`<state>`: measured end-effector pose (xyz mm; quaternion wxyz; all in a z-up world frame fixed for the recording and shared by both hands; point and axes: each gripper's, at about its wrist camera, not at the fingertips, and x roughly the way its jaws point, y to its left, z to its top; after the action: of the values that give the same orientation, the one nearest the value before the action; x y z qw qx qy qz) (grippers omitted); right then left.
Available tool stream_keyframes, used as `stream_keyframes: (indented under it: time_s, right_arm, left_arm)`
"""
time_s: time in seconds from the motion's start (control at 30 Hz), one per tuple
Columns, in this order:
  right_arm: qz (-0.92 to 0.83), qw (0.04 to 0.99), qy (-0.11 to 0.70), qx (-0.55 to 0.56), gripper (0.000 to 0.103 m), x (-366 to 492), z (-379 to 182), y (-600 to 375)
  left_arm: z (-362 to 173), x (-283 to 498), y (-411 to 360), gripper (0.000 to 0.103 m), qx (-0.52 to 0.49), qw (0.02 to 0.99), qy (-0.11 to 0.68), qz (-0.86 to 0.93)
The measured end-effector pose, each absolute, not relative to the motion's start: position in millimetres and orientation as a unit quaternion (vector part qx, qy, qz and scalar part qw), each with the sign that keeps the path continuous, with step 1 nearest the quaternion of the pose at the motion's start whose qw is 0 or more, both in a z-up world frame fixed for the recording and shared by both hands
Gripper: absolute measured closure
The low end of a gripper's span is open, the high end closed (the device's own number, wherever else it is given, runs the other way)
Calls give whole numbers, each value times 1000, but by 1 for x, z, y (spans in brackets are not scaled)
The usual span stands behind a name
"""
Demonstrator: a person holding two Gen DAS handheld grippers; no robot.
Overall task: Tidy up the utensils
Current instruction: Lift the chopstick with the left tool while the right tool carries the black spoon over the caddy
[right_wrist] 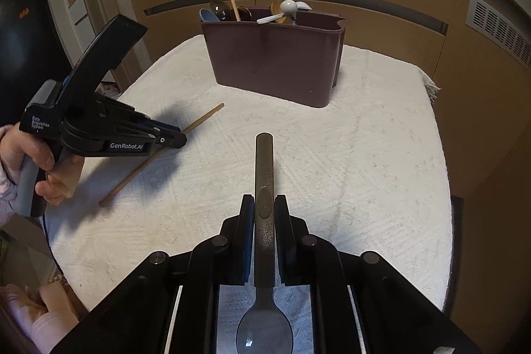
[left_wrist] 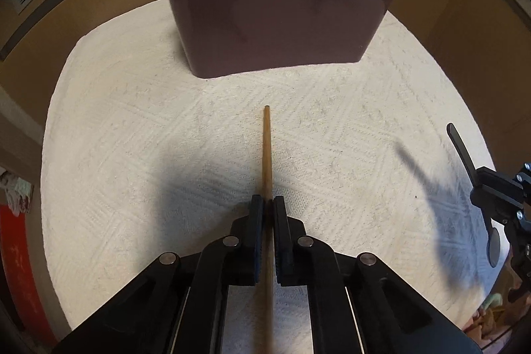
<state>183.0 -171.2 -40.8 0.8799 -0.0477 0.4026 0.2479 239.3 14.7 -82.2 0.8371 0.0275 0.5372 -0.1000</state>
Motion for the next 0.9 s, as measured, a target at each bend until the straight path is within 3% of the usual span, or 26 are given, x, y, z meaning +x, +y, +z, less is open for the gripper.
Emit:
stream_keyframes:
  time_s: [0.2, 0.37, 0.63, 0.77, 0.9]
  right_arm:
    - [258, 894, 366, 13, 93, 177, -17, -190]
    - [261, 911, 316, 52, 93, 171, 18, -198]
    - [223, 967, 114, 39, 93, 186, 144, -198]
    - [209, 975, 61, 45, 93, 214, 172, -192]
    - [203, 976, 65, 53, 93, 247, 175, -184]
  left_arm:
    - [-34, 185, 39, 97, -100, 902, 410, -90]
    - [27, 160, 42, 97, -125, 933, 316, -115]
    - [160, 169, 42, 97, -109, 976, 123, -140]
    - [181, 197, 43, 97, -109, 984, 67, -127]
    - [173, 234, 54, 97, -129, 985, 38, -107]
